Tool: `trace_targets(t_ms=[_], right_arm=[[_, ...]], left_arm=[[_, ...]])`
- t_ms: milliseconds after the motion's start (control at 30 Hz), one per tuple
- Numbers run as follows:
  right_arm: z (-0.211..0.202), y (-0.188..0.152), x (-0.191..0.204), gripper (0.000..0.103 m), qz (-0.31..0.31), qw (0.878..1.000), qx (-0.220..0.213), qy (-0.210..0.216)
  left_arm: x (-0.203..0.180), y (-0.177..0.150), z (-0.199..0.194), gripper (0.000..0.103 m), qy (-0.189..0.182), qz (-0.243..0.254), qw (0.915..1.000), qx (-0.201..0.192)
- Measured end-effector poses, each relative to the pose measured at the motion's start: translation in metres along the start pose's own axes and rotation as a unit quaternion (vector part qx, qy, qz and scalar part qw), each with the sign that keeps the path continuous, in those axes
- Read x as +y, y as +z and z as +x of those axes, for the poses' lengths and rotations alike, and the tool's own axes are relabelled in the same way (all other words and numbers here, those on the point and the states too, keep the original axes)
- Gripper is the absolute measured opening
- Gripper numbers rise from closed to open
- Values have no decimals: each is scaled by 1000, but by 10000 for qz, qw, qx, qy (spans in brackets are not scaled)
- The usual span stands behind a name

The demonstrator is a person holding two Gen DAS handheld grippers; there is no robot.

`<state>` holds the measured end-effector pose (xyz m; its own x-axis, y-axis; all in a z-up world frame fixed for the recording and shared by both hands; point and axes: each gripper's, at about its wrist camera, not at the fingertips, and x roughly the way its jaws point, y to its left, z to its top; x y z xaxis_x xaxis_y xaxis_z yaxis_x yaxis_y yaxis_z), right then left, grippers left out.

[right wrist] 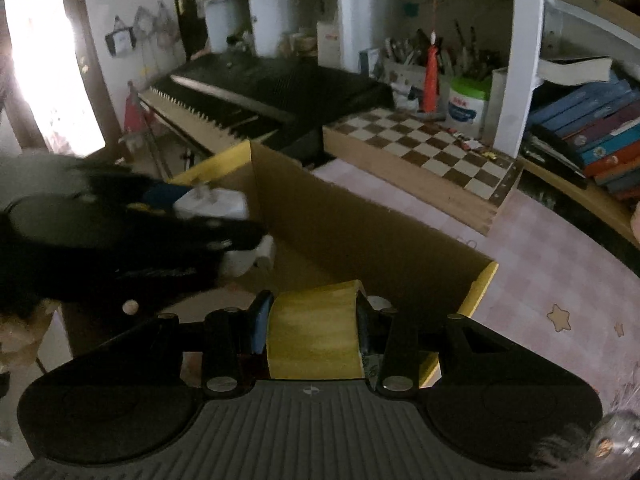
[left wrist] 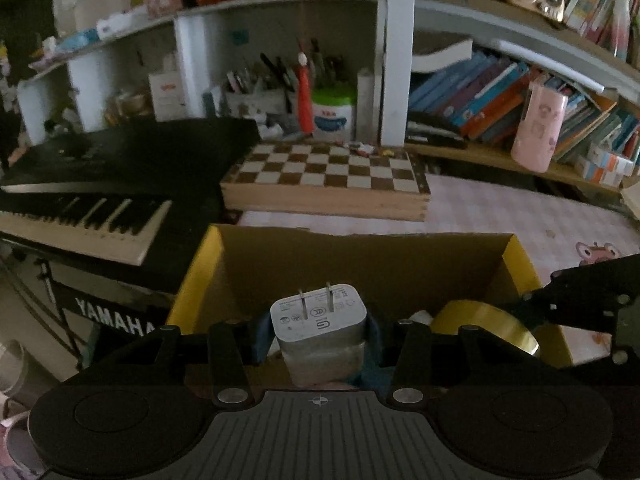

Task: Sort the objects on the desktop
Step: 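Lower into the yellow box and open the left tool while the right tool releases the tape roll, then withdraw both open tools up out of the yellow box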

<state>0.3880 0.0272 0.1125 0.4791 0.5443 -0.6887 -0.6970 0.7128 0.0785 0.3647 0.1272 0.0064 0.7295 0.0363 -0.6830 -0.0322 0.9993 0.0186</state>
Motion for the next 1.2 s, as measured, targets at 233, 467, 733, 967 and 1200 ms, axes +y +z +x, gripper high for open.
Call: trace_targets(t_ms=[233,467,733,967,1200], right_arm=[[4,2,-5,38,-224,9997,35,44],[9,2,-1,52,-238,9997,70,7],[-10,-3,3,66,-151,9997,-144,-97],[-43,-6,9,66,-26,9972,-555,-496],[-77,-13,17,66,178,9899,-997,-993]], left_arm=[[-9,4,12,46,-19,151,9997,209],[-14,2,8,71,-94,307,9994,162],[-20,4,-20,81,-87,489,9983,-318],[-15,2,-60,86,-67,337,9956,-867],[-12,-14,-102,87,-40,310,9905,-1341]])
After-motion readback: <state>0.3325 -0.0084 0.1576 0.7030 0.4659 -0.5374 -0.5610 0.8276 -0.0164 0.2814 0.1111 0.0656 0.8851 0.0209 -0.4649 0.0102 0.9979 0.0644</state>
